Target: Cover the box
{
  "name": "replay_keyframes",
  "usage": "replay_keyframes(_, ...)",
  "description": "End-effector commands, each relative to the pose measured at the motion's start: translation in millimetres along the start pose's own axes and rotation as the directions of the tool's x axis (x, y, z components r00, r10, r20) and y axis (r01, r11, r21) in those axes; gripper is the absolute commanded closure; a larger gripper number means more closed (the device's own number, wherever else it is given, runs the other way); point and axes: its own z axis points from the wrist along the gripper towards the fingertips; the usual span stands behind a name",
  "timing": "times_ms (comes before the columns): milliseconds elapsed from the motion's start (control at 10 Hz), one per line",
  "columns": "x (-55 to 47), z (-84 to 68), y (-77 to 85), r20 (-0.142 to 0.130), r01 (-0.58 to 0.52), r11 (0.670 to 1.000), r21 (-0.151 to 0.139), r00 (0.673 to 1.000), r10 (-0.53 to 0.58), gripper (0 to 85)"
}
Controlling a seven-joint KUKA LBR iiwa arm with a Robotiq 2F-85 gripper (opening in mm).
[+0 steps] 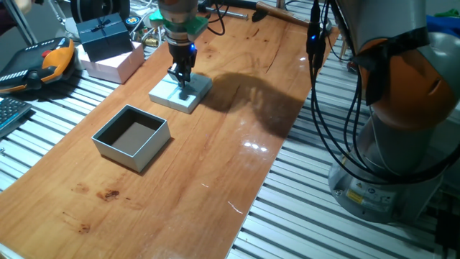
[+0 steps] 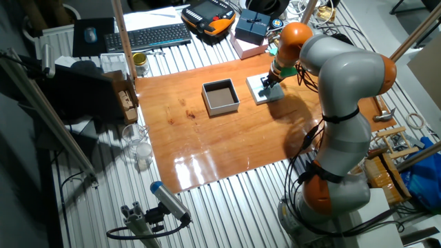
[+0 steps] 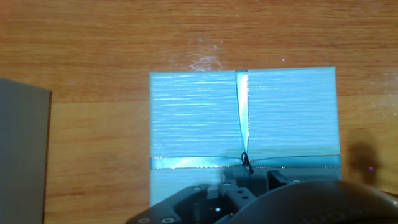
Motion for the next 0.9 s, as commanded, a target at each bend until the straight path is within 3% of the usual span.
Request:
replay_keyframes(0,-0.4,0.0,0.4,0.002,0.000,1.000,0.000,1.000,0.000,51.0)
replay_keyframes(800,-8.2,4.2,-1.2,-0.004,0.003,1.000,-0.003,1.000,-0.003,51.0)
